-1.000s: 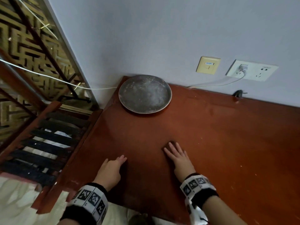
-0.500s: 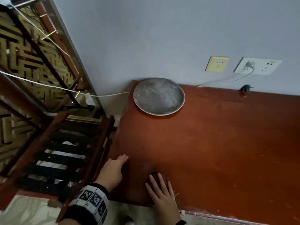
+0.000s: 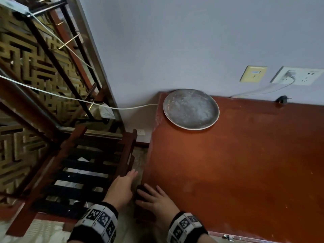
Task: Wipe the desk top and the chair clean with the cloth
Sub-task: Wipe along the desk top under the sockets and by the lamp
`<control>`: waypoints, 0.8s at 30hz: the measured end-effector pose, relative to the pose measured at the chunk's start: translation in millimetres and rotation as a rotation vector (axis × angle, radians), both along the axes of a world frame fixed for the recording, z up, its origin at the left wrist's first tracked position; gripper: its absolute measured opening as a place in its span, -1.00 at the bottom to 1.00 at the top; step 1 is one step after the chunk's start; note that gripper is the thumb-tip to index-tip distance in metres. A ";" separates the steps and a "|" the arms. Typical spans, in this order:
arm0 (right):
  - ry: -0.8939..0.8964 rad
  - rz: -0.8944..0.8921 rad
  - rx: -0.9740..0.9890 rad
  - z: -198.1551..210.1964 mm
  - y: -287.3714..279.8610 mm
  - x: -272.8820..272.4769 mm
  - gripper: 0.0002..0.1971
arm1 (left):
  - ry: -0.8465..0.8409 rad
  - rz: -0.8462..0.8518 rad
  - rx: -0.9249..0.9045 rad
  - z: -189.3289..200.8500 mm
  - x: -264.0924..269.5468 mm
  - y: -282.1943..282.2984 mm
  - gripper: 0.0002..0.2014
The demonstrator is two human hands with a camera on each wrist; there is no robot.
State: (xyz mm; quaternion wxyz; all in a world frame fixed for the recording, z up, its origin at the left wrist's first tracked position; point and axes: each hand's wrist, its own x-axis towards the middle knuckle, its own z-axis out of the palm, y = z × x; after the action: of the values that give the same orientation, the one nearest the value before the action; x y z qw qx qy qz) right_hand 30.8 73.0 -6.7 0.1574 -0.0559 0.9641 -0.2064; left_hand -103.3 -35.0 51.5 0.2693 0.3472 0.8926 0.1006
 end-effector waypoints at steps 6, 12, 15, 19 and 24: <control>-0.053 -0.314 0.047 19.3 44.7 -40.9 -0.20 | -0.011 0.032 -0.022 -5.1 -13.6 0.6 -0.29; 0.114 0.199 -0.018 -10.8 31.7 -23.2 -0.46 | -0.029 0.063 0.003 -7.8 -31.6 36.2 -0.31; -0.026 0.163 -0.066 -2.2 62.9 -52.9 -0.35 | -0.037 0.032 0.033 -9.4 -42.0 59.6 -0.30; -0.048 -0.047 0.016 8.7 124.4 -108.6 -0.30 | -0.098 0.085 0.081 -15.2 -57.1 90.6 -0.30; -0.089 -0.178 0.051 6.2 197.1 -159.1 -0.34 | -0.087 0.039 0.046 -21.6 -71.0 131.2 -0.13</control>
State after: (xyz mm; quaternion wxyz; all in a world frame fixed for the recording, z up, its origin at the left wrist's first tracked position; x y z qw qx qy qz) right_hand -128.3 270.2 -0.4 0.1823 0.0431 0.9623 -0.1973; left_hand -174.3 96.2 29.9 0.2976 0.3312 0.8842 0.1414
